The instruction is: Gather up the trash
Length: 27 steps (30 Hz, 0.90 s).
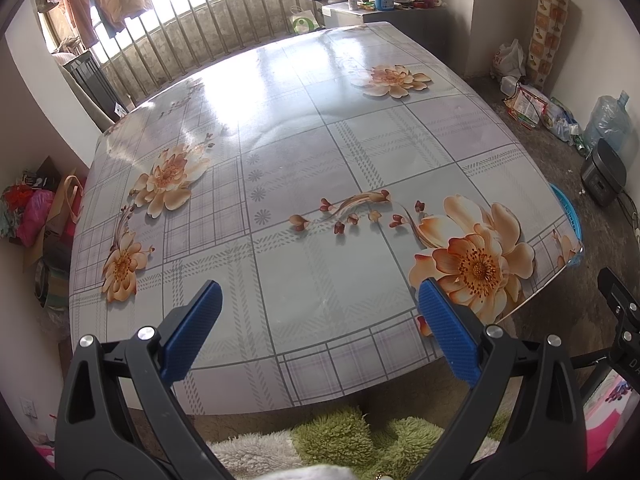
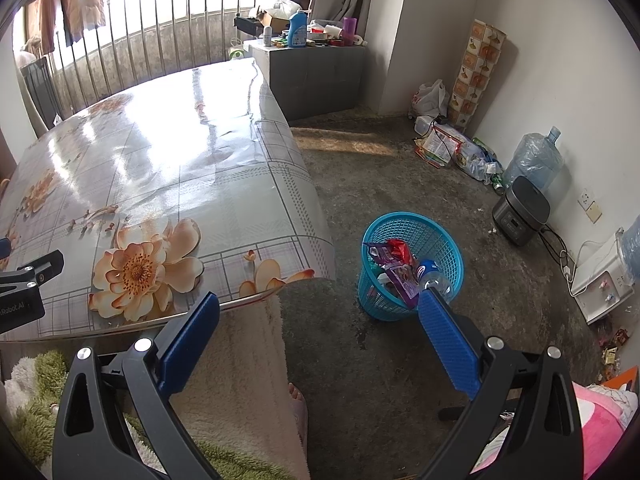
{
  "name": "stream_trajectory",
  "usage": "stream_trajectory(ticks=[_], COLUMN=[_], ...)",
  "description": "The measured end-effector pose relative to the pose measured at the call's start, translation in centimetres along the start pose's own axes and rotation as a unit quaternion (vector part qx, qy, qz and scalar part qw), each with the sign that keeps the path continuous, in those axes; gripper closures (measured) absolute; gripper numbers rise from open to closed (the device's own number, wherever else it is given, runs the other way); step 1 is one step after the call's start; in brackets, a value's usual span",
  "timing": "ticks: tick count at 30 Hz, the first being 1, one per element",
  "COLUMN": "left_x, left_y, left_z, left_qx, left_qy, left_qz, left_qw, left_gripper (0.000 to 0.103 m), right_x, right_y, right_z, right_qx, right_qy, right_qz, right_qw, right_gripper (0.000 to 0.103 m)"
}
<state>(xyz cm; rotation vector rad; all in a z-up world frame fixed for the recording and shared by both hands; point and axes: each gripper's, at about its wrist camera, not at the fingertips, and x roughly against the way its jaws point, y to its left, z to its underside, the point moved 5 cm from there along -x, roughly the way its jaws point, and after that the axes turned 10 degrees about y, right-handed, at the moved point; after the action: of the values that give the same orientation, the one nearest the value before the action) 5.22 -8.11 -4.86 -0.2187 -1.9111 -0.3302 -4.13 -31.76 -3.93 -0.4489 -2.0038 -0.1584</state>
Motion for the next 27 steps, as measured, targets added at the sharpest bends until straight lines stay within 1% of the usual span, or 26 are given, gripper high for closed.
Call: stream_trajectory(ticks=[8, 14, 19, 27], left_x=[0.0, -0.3, 0.1, 0.4], left_y=[0.5, 0.7, 0.2, 0.0], left_z=[-0.1, -0.1, -0.2, -0.5], left_qx=[0.007, 0.001, -0.010, -0.015], left_qy=[0.000, 0.002, -0.004, -0.010], left_qz=[0.005, 0.002, -0.001, -0.004], left_qw=[1.0000, 1.0000, 0.9999, 0.9998], left_gripper=[0.009, 0.009, 0.009, 0.009], right_x=[0.3, 0.7, 0.7, 0.7], right_y=[1.3, 2.3, 1.5, 0.0], right_z=[0.0, 0.2, 0.7, 0.5], right_qx=[0.011, 0.017, 0.008, -0.008], right_qy=[-0.002, -0.009, -0.010, -0.016], right_qz=[-0.008, -0.017, -0.015, -0.010], right_qw=[1.000, 1.000, 1.000, 1.000], right_gripper=[0.006, 0.006, 0.006, 0.006])
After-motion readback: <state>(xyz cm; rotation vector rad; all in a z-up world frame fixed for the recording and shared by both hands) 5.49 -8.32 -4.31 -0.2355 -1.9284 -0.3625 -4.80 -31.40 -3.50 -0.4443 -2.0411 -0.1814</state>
